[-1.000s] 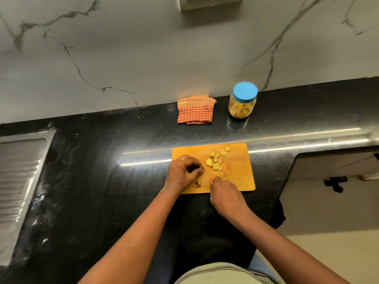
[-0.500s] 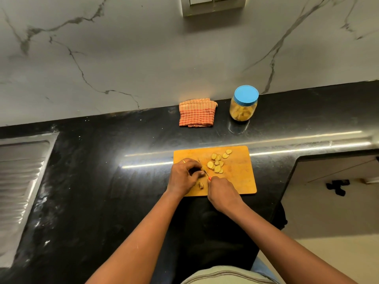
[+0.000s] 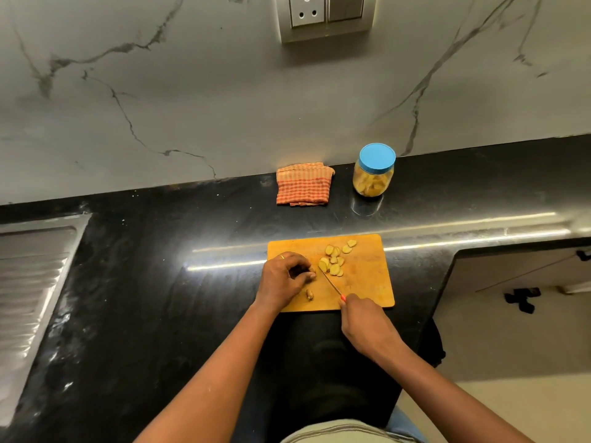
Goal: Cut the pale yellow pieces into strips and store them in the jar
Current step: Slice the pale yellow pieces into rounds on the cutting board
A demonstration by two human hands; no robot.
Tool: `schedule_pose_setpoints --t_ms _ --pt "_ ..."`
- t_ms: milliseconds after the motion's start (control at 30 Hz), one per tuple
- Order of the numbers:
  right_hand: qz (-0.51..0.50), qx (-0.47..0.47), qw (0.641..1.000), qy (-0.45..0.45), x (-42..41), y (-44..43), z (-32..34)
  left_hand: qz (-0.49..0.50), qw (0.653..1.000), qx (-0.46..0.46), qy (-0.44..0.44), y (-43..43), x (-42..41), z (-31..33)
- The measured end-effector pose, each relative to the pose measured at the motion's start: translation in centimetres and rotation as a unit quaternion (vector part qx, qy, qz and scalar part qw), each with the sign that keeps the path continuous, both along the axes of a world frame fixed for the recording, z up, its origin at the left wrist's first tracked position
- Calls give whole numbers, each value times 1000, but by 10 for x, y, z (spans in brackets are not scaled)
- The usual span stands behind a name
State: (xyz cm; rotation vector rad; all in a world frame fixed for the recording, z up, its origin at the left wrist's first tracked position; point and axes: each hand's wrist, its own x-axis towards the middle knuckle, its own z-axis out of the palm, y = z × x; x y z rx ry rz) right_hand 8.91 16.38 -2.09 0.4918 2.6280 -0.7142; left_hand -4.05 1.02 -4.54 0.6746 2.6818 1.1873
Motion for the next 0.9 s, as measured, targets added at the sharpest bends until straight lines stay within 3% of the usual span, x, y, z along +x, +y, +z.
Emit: schedule_pose_setpoints --t_ms 900 --pt "9 8 999 31 -12 -18 3 49 997 41 -42 -2 2 -8"
